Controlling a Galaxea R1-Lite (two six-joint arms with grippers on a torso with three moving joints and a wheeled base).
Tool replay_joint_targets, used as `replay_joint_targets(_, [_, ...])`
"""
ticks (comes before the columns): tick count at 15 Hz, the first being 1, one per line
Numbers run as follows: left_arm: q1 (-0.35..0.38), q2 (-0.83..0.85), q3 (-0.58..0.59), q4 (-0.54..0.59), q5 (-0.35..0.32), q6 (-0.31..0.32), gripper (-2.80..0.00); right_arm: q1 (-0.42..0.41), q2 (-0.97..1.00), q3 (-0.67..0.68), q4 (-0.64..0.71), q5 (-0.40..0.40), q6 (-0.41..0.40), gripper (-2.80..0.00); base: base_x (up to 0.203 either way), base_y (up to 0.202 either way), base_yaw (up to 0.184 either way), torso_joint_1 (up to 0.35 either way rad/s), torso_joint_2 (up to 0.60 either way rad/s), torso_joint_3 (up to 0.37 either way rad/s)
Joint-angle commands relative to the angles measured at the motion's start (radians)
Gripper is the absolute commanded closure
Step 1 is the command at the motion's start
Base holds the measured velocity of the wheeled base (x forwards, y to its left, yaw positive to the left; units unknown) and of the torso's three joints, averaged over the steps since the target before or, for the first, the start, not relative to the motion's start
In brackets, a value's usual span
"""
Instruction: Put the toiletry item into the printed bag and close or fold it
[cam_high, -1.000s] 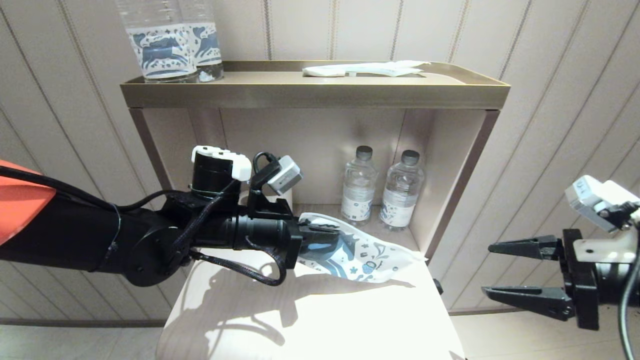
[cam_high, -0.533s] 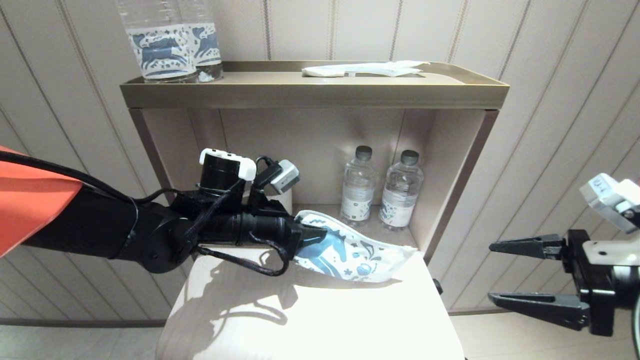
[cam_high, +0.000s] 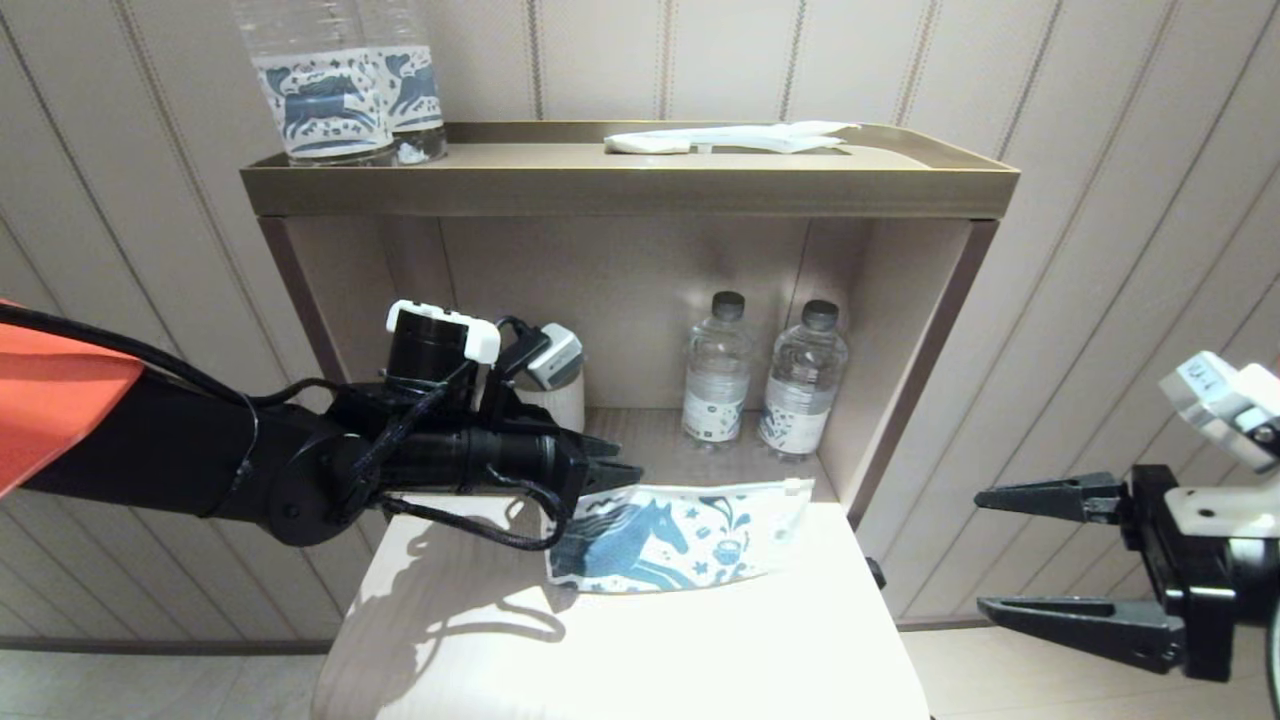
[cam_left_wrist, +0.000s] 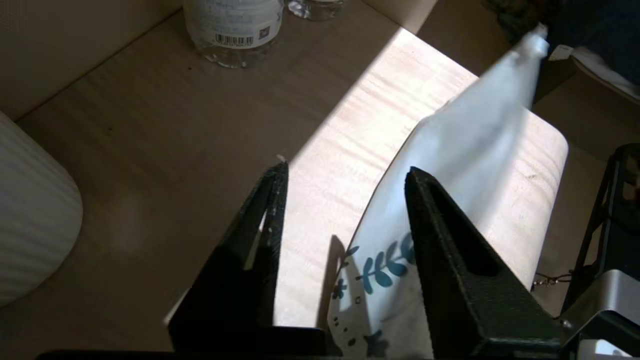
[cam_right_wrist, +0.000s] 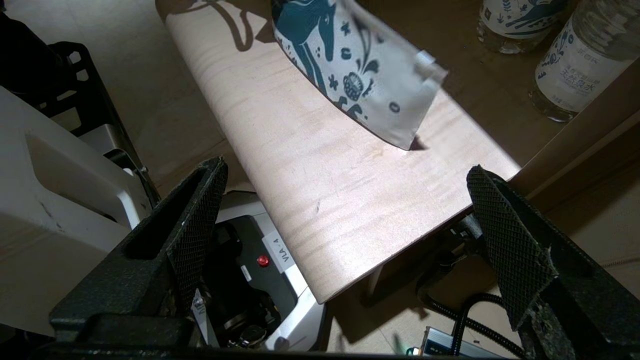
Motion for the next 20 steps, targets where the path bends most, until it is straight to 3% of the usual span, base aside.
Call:
replay_joint_targets(1, [0.001, -0.043, 0.018, -0.002, -0.004, -0.001, -2.8, 0.001, 0.0, 0.005, -0.001, 0.007, -0.004, -2.8, 0.0, 0.0, 0.0, 0.0, 0.0, 0.0])
replay_joint_targets(5, [0.001, -0.159, 0.09, 0.0, 0.022, -0.002, -2.8, 0.002, 0.003, 0.008, -0.001, 0.025, -0.001, -2.8, 0.0, 0.0, 0.0, 0.0, 0.0, 0.0])
replay_joint_targets(6, [0.001, -0.199, 0.126, 0.003, 0.066, -0.004, -0.11, 0.0, 0.004, 0.008, -0.001, 0.027, -0.001, 0.0, 0.0, 0.0, 0.0, 0.0, 0.0, 0.0])
replay_joint_targets(8, [-0.001, -0.277, 0.202, 0.008, 0.129, -0.005, 0.0, 0.002, 0.006, 0.001, 0.001, 0.027, 0.003, 0.0, 0.0, 0.0, 0.0, 0.0, 0.0, 0.0])
replay_joint_targets(11, [-0.002, -0.392, 0.268, 0.039, 0.147, -0.01, 0.0, 0.0, 0.004, -0.002, 0.001, 0.017, 0.005, 0.0, 0.0, 0.0, 0.0, 0.0, 0.0, 0.0])
replay_joint_targets(14, [-0.002, -0.497, 0.293, 0.106, 0.187, -0.032, 0.0, -0.031, -0.002, -0.022, 0.003, -0.018, 0.078, 0.0, 0.0, 0.0, 0.0, 0.0, 0.0, 0.0])
replay_joint_targets(17, [-0.001, -0.687, 0.342, 0.174, 0.321, -0.078, 0.0, -0.109, -0.094, -0.012, 0.012, -0.072, 0.138, 0.0, 0.0, 0.0, 0.0, 0.0, 0.0, 0.0])
replay_joint_targets(20, [0.0, -0.965, 0.371, 0.36, 0.511, -0.113, 0.0, -0.188, -0.222, -0.029, 0.18, -0.116, 0.177, 0.0, 0.0, 0.0, 0.0, 0.0, 0.0, 0.0])
